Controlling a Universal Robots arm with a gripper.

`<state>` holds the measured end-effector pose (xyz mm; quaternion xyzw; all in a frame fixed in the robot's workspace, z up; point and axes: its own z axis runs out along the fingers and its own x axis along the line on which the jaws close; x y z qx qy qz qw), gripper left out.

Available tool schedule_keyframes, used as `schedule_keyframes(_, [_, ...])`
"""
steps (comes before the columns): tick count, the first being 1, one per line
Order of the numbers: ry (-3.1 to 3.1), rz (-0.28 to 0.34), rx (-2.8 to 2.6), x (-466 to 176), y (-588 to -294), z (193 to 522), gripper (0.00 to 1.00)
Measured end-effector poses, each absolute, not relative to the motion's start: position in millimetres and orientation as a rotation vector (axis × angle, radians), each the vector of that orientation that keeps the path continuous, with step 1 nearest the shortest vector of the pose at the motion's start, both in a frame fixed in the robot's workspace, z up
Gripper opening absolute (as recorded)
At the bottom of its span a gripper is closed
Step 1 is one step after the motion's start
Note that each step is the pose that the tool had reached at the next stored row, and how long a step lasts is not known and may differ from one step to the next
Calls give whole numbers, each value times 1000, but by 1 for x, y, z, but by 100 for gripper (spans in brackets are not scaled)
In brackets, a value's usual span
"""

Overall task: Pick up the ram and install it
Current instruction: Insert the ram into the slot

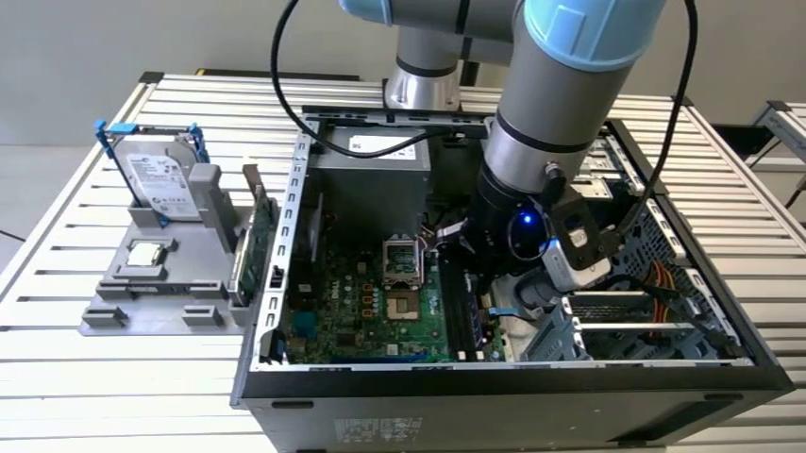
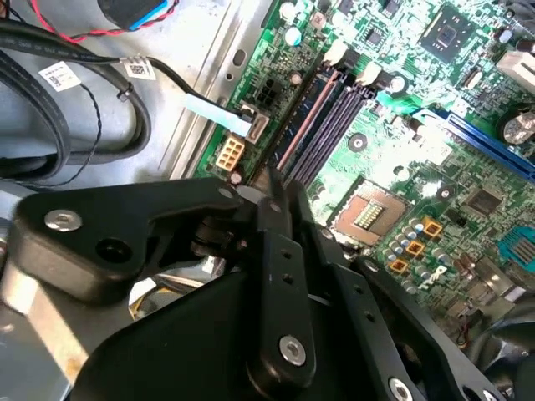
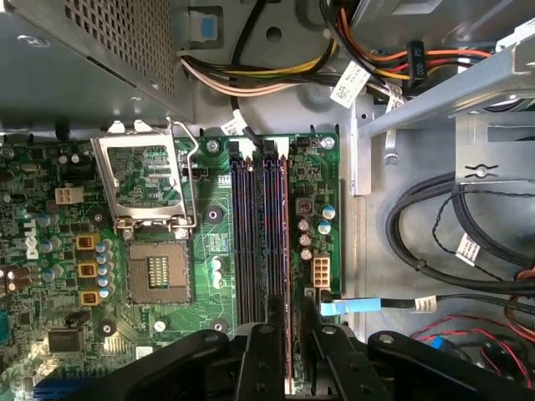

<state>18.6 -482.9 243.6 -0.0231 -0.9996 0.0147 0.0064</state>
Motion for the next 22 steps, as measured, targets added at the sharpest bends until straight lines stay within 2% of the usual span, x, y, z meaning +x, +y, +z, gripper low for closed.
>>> schedule_keyframes(22, [-3129, 55, 0, 19, -483, 244, 0])
